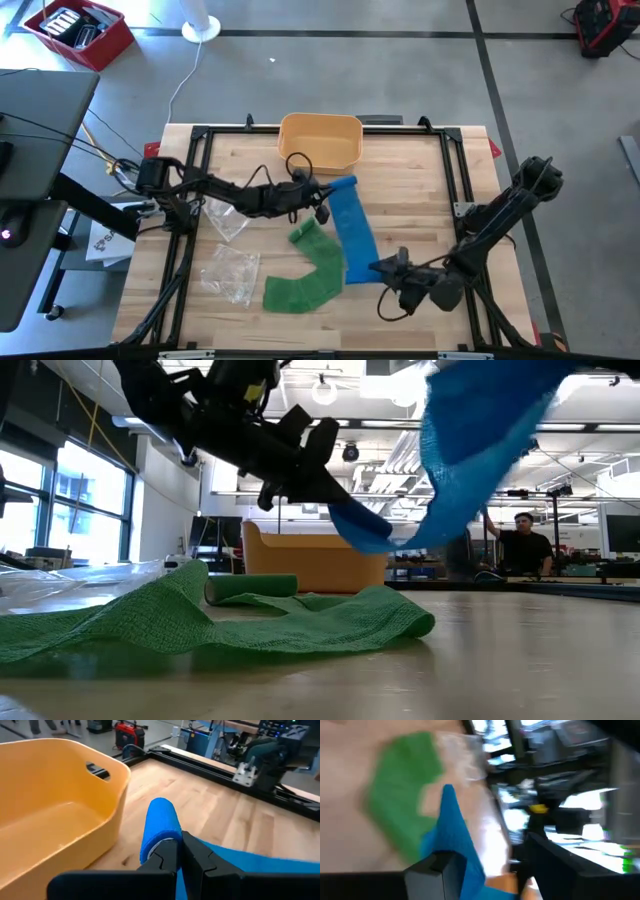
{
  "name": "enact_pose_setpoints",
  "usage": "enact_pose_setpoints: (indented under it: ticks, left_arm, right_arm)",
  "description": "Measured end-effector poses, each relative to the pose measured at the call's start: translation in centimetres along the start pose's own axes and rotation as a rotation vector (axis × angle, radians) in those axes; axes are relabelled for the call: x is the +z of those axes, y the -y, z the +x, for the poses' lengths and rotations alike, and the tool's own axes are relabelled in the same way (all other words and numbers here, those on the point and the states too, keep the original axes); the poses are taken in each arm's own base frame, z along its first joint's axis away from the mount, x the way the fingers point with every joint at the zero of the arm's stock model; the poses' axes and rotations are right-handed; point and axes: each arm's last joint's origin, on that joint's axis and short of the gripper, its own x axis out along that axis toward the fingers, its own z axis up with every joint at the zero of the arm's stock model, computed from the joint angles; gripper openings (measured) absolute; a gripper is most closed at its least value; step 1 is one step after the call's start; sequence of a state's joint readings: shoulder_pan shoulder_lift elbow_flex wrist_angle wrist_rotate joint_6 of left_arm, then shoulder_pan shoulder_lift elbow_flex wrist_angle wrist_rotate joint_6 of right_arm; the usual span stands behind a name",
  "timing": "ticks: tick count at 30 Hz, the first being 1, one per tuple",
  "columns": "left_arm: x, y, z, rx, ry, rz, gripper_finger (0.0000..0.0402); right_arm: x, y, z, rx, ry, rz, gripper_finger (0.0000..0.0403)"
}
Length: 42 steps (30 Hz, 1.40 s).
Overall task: Roll bandage
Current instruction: Roll the blue bandage
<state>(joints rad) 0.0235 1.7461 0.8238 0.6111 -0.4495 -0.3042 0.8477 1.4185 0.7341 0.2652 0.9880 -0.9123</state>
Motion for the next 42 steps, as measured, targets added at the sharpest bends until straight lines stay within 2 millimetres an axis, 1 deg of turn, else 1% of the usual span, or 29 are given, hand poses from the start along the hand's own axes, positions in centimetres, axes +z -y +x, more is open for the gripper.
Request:
enact_pose_setpoints:
  ticks: [4, 8, 10, 13, 15, 17, 19, 22, 28, 32, 34, 37, 40, 42]
  left_arm:
    - [0.1, -0.4, 0.3, -0.014, -0.005, -0.001, 0.0000]
    - [0.2, -0.4, 0.3, -0.040, 0.002, 0.006, 0.0000]
    - [0.2, -0.3, 0.3, -0.042, 0.002, 0.006, 0.0000]
    - [0.2, -0.3, 0.3, -0.042, 0.001, 0.007, 0.0000]
    - [0.2, -0.3, 0.3, -0.042, 0.000, 0.008, 0.0000]
    - [0.2, -0.3, 0.2, -0.043, 0.000, 0.008, 0.0000]
    - [0.2, -0.3, 0.2, -0.044, -0.001, 0.011, 0.0000]
    - [0.2, -0.3, 0.2, -0.043, -0.001, 0.016, 0.0000]
    - [0.2, -0.3, 0.2, -0.040, 0.001, 0.017, 0.0000]
    - [0.2, -0.3, 0.2, -0.033, 0.005, 0.017, 0.0000]
    - [0.2, -0.3, 0.2, -0.021, 0.009, 0.025, 0.0000]
    - [0.3, -0.4, 0.2, 0.012, 0.018, 0.047, 0.0000]
    - [0.4, -0.6, 0.3, 0.046, 0.029, 0.071, 0.0000]
    - [0.4, -0.8, 0.3, 0.063, 0.033, 0.083, 0.0000]
  right_arm:
    - [0.9, 1.6, -0.4, -0.146, -0.012, -0.035, 0.0190]
    - [1.7, 3.4, -0.8, -0.243, 0.063, -0.006, 0.0190]
    - [2.1, 4.2, -1.1, -0.288, 0.140, 0.013, 0.0190]
    - [2.8, 4.9, -1.8, -0.328, 0.303, 0.030, 0.0190]
    - [3.3, 5.3, -2.0, -0.331, 0.404, 0.041, 0.0190]
    - [3.7, 5.6, -2.1, -0.313, 0.459, 0.060, 0.0190]
    - [4.0, 5.6, -2.0, -0.271, 0.475, 0.116, 0.0190]
    - [3.9, 4.9, -1.5, -0.152, 0.455, 0.246, 0.0190]
    - [2.7, 2.8, -0.1, 0.090, 0.309, 0.536, 0.0190]
    - [1.7, 1.9, 0.9, 0.236, 0.247, 0.670, 0.0190]
    - [0.9, 1.4, 1.4, 0.312, 0.195, 0.712, 0.0190]
    - [-0.5, 0.6, 2.1, 0.422, 0.071, 0.747, 0.0190]
    - [-1.6, 0.2, 2.7, 0.493, -0.016, 0.783, 0.0190]
    - [-2.1, 0.2, 3.0, 0.520, -0.044, 0.759, 0.0190]
